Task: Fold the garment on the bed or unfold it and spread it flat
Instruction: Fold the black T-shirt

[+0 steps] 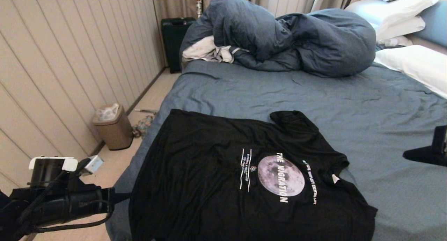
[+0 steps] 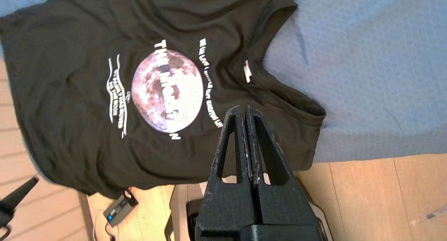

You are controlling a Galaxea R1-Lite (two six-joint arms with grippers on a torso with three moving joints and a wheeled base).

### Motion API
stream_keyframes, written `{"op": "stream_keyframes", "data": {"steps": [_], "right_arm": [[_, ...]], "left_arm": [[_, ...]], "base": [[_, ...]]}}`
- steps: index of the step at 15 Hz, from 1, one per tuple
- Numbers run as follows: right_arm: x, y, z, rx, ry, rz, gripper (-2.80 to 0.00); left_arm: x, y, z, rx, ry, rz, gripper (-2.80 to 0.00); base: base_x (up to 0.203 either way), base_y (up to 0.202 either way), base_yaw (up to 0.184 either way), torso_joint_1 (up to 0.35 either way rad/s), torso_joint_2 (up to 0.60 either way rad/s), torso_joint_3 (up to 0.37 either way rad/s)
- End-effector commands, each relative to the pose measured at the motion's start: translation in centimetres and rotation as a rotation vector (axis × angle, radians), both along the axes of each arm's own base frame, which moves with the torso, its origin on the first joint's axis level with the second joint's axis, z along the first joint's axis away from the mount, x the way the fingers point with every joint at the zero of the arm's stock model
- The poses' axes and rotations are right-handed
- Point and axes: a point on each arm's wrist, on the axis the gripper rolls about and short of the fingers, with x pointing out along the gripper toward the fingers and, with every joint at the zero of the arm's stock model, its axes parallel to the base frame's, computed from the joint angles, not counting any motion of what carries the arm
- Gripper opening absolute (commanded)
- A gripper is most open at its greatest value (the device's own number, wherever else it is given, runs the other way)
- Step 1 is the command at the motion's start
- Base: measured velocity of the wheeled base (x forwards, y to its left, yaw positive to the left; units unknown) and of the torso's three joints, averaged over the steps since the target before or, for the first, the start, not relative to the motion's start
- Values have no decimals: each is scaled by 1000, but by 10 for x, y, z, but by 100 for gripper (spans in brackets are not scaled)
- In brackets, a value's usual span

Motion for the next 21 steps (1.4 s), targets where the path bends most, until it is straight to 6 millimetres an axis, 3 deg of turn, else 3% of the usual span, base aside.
{"op": "stream_keyframes", "data": {"steps": [1, 4, 12, 15, 16, 21], "right_arm": [[1, 3, 3, 1, -8, 19, -280], [2, 5, 7, 0, -22, 31, -280], [6, 10, 3, -17, -5, 42, -280], [5, 11, 1, -17, -2, 46, -280], [4, 11, 1, -18, -2, 47, -280], [0, 10, -1, -26, 10, 36, -280]], "left_arm": [[1, -1, -8, -3, 26, -5, 0], [6, -6, -13, -4, 20, -27, 0], [-11, -54, -24, 24, 9, -177, 0], [-6, -55, -30, 44, 8, -149, 0], [-4, -55, -34, 58, 0, -134, -280], [1, -57, -31, 22, -71, -88, -280]], "base": [[0, 0, 0, 0, 0, 0], [0, 0, 0, 0, 0, 0], [0, 0, 0, 0, 0, 0], [0, 0, 0, 0, 0, 0], [0, 0, 0, 0, 0, 0], [0, 0, 0, 0, 0, 0]]}}
